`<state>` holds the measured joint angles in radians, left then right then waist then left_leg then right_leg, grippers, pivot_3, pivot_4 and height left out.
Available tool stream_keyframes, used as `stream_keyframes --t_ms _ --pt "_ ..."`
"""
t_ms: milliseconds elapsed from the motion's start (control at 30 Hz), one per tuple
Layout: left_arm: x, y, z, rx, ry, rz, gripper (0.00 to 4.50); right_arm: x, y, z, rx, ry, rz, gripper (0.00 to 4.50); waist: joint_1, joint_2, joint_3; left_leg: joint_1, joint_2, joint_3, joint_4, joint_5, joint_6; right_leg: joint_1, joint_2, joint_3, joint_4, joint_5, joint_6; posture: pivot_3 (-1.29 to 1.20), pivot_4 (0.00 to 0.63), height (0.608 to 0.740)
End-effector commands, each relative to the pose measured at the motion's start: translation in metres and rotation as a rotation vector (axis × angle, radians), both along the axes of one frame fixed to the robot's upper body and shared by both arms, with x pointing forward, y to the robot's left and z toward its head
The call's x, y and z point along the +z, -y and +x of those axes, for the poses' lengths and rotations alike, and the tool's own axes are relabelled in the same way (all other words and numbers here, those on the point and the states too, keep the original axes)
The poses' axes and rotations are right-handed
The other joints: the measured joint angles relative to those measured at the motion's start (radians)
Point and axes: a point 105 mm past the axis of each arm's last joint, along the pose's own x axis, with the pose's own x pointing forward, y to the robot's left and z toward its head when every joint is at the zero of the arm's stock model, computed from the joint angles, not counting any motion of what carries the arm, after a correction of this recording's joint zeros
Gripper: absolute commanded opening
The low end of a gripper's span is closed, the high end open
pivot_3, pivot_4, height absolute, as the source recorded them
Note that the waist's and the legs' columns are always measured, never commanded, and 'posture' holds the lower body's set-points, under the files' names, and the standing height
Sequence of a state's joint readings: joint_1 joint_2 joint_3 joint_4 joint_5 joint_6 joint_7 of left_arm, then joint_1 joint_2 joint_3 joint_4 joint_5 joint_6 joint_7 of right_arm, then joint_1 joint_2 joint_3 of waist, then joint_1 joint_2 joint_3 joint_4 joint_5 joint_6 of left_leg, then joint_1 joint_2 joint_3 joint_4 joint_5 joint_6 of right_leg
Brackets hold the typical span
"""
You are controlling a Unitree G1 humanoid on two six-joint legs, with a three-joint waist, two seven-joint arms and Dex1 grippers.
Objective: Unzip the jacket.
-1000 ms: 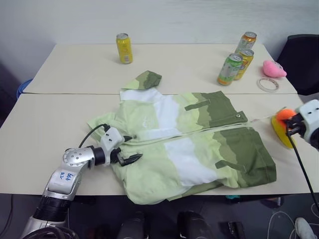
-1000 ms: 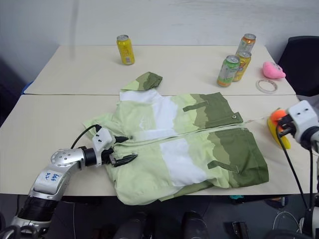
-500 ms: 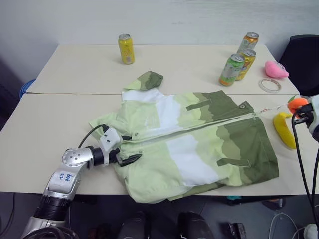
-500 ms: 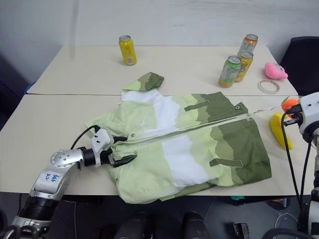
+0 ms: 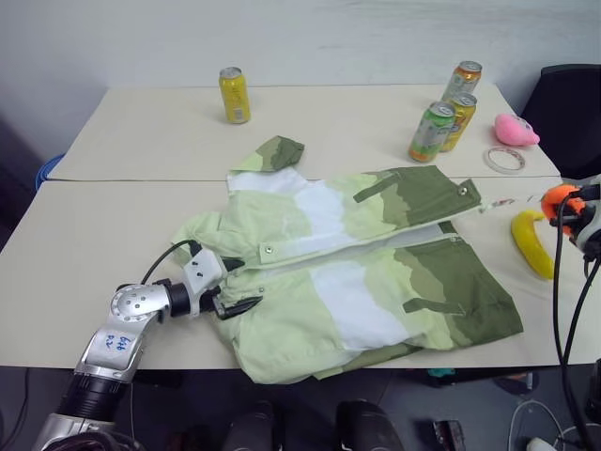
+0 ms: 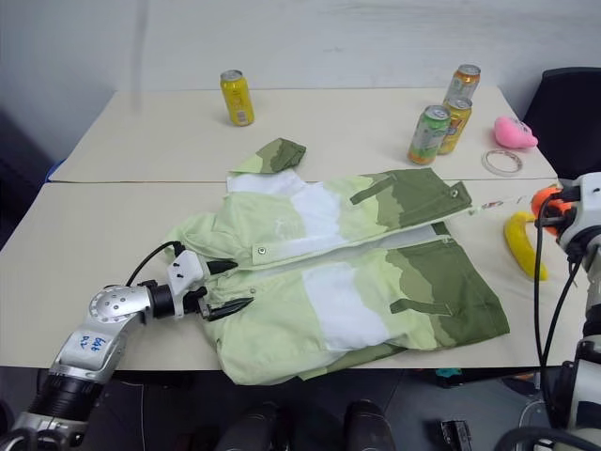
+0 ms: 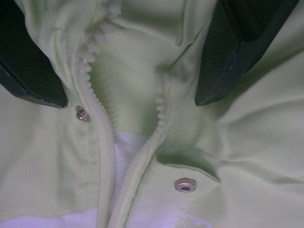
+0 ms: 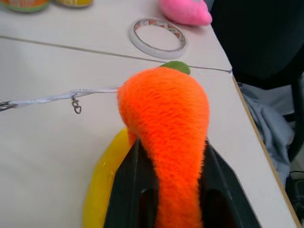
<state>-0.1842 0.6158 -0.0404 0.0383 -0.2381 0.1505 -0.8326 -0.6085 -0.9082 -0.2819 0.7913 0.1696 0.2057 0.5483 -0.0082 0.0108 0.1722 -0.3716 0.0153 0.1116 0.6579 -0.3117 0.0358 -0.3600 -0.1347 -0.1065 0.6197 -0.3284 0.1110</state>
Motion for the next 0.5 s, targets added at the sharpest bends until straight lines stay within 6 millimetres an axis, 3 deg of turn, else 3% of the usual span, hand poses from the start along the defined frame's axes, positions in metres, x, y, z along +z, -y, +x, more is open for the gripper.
stream_keyframes --t_ms 33,233,333,367,433,500 --pt "-0.014 -0.007 -0.009 0.027 -0.085 -0.056 4.50 0.015 -0.010 -0.004 0.103 0.057 -0.065 0.67 -0.001 0.000 0.000 0.000 0.000 0.000 0.000 0.000 0.000 0.000 0.000 0.000 0.000 0.000 0.000 0.00 0.150 0.740" --pt "0.034 -0.008 -0.009 0.011 0.023 -0.225 4.50 0.016 -0.022 -0.020 0.256 0.115 -0.145 2.80 -0.008 -0.002 0.001 0.000 0.000 0.001 -0.003 0.000 0.000 -0.001 0.000 0.000 0.000 0.000 0.000 0.00 0.150 0.740" --pt "0.060 -0.015 -0.016 -0.011 0.091 -0.272 4.50 0.045 -0.027 -0.032 0.339 0.255 -0.308 3.87 -0.013 -0.003 0.004 -0.001 0.000 0.001 -0.003 0.000 0.000 -0.001 0.001 0.000 -0.001 0.000 0.000 0.00 0.150 0.740" --pt "0.068 -0.021 -0.020 -0.015 0.112 -0.272 4.50 0.059 -0.037 -0.038 0.416 0.329 -0.327 4.23 -0.016 -0.003 0.005 -0.001 0.000 0.001 -0.003 0.000 0.000 -0.001 0.001 0.001 -0.001 0.000 0.000 0.00 0.150 0.740" --pt "0.076 -0.033 -0.028 -0.014 0.124 -0.234 4.50 0.075 -0.057 -0.046 0.562 0.406 -0.330 4.44 -0.019 -0.003 0.007 -0.001 0.000 0.002 -0.003 0.000 0.000 -0.001 0.001 0.001 -0.002 0.000 0.000 0.00 0.150 0.740" --pt "0.076 -0.044 -0.034 -0.006 0.120 -0.173 4.50 0.070 -0.076 -0.050 0.711 0.358 -0.303 4.44 -0.022 -0.003 0.007 0.000 0.001 0.002 -0.004 0.000 -0.001 -0.001 0.002 0.001 -0.002 0.000 0.000 0.00 0.150 0.740"
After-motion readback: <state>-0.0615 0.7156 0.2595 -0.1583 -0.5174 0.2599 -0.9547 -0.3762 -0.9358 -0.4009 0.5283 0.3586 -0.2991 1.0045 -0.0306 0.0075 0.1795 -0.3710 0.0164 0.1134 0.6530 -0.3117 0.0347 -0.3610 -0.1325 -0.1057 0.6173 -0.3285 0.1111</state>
